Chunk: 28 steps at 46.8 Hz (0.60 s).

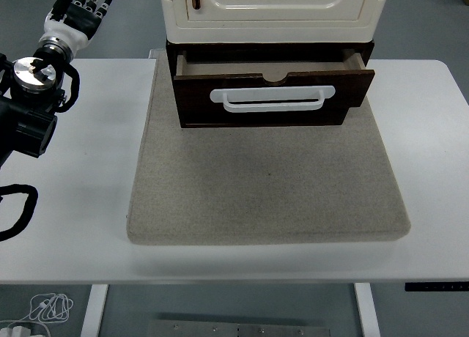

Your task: Open the drawer under the combination cabinet

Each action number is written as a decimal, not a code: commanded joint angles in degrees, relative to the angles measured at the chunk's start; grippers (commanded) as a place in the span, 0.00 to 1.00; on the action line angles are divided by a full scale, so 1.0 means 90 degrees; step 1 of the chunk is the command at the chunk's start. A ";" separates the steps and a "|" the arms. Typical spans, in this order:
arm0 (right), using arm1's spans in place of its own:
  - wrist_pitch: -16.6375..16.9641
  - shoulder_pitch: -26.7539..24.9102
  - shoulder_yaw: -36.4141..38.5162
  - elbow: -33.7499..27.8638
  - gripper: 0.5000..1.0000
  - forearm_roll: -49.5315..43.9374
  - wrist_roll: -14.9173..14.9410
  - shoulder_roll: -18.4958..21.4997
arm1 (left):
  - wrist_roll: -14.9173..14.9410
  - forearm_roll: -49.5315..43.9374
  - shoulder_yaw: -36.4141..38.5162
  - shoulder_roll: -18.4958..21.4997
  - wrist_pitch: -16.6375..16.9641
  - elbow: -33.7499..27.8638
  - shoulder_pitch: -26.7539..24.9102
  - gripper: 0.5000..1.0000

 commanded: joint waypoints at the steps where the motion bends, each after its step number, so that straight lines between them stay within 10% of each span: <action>1: 0.0000 -0.0001 0.0003 0.0002 0.85 -0.0002 -0.0005 0.0000 | 0.0000 0.0060 0.0037 -0.0081 -0.0069 0.0033 -0.0005 1.00; 28: 0.0000 -0.0001 0.0003 0.0002 0.85 -0.0002 -0.0005 0.0000 | -0.0108 0.0206 0.0184 -0.0277 -0.0059 0.0033 -0.0064 1.00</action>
